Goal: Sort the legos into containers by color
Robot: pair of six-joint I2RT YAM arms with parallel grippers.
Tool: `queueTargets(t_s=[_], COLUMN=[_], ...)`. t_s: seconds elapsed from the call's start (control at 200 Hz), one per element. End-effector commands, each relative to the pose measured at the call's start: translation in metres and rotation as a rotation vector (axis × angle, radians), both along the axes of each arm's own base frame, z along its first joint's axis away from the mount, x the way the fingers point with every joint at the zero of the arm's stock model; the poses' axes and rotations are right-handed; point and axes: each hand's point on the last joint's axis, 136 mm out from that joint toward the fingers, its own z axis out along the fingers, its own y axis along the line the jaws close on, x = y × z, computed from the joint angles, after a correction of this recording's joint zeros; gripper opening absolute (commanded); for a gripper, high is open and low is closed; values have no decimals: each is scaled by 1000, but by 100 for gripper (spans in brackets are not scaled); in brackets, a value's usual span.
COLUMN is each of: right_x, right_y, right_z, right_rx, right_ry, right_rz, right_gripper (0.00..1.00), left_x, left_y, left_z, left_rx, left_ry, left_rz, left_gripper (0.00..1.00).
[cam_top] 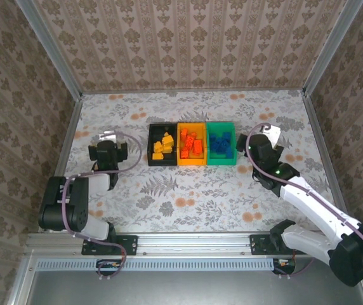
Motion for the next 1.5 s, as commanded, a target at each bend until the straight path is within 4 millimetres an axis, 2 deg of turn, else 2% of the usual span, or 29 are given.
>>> queueTargets(t_s=[0.0,0.05,0.09,0.13,0.21,0.275,0.485,0.62,0.655,0.725,0.845,0.99,1.04,1.08,1.14,1.495], right_x=[0,1,1,2,5,15,49,58,60,65,77,77,75,75,71,71], right_y=[-25,-40,-51,-60,-77,-83,-71,-67,-67,-63,-56,-51,-46,-50,-55,-54], right_z=[12,16,18,17,7,-3,-53,-73,-86,-92,-96,-97,-103,-102,-107,-106], right_rx=[-116,-172,-211,-243,-261,-240,-231,-221,-220,-213,-212,-203,-178,-185,-170,-177], right_ry=[-31,-49,-72,-88,-110,-145,-127,-133,-106,-83,-44,-52,-71,-135,-77,-94], right_rz=[-45,-87,-116,-124,-140,-117,25,60,58,88,137,172,223,205,178,180], right_gripper=[100,100,100,100,100,100,100,100,100,100,100,100,100,100,100,100], left_x=[13,10,11,9,12,9,9,9,9,9,10,10,10,10,10,10], left_y=[-6,-5,-7,-6,2,8,9,9,8,9,6,6,6,6,7,6], left_z=[20,8,15,11,11,12,12,12,13,12,12,12,12,12,12,12], left_rx=[-39,-88,-64,-88,-88,-80,-77,-77,-78,-77,-76,-77,-77,-77,-78,-77], left_ry=[-104,-97,-161,-116,-122,-133,-132,-133,-134,-133,-131,-131,-131,-130,-130,-130], left_rz=[-70,-98,-116,-103,-65,-22,-12,-12,-15,-14,-27,-29,-27,-27,-26,-29], left_gripper=[100,100,100,100,100,100,100,100,100,100,100,100,100,100,100,100])
